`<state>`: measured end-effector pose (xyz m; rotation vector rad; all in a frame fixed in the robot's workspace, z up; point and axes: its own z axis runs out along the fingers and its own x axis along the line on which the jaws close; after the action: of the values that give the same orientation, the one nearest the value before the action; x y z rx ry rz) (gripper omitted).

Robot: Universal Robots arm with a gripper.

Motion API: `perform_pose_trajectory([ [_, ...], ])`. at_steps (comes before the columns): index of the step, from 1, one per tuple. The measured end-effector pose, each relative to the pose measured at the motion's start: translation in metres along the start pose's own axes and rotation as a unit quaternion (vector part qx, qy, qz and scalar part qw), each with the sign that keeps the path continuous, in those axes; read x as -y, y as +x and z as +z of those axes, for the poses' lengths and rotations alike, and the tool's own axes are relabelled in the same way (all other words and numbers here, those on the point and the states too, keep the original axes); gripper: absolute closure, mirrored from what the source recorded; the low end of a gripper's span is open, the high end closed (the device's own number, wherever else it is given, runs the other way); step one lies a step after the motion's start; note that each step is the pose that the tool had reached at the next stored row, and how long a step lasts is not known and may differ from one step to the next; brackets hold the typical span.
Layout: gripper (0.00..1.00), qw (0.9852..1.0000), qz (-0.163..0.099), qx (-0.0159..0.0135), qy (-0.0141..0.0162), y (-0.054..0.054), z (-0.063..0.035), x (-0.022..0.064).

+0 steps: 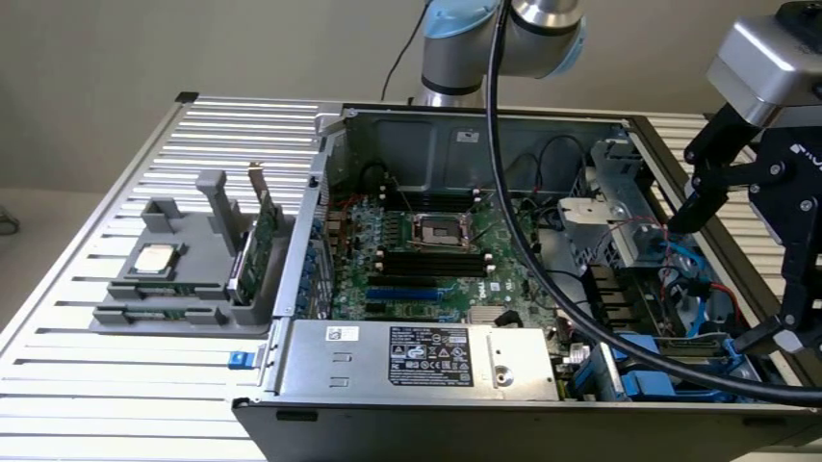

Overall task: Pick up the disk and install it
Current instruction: 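Insert the disk into the insertion slot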

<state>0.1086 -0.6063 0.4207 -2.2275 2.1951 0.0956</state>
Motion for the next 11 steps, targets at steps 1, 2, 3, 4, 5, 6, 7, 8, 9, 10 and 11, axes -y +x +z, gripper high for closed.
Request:
perform_pose_trajectory([
  [1,0.05,1.0,0.0,0.0,0.0,0.0,0.0,0.0],
  [2,0.01,1.0,0.0,0.0,0.0,0.0,0.0,0.0],
  [3,0.01,1.0,0.0,0.0,0.0,0.0,0.0,0.0],
  [4,0.01,1.0,0.0,0.0,0.0,0.0,0.0,0.0],
  [5,0.01,1.0,0.0,0.0,0.0,0.0,0.0,0.0],
  [6,0.01,1.0,0.0,0.0,0.0,0.0,0.0,0.0],
  [7,0.01,1.0,0.0,0.0,0.0,0.0,0.0,0.0],
  [8,0.03,1.0,0.0,0.0,0.0,0.0,0.0,0.0],
  [9,0.03,1.0,0.0,0.0,0.0,0.0,0.0,0.0],
  [10,0.1,1.0,0.0,0.0,0.0,0.0,0.0,0.0],
  [11,0.16,1.0,0.0,0.0,0.0,0.0,0.0,0.0],
])
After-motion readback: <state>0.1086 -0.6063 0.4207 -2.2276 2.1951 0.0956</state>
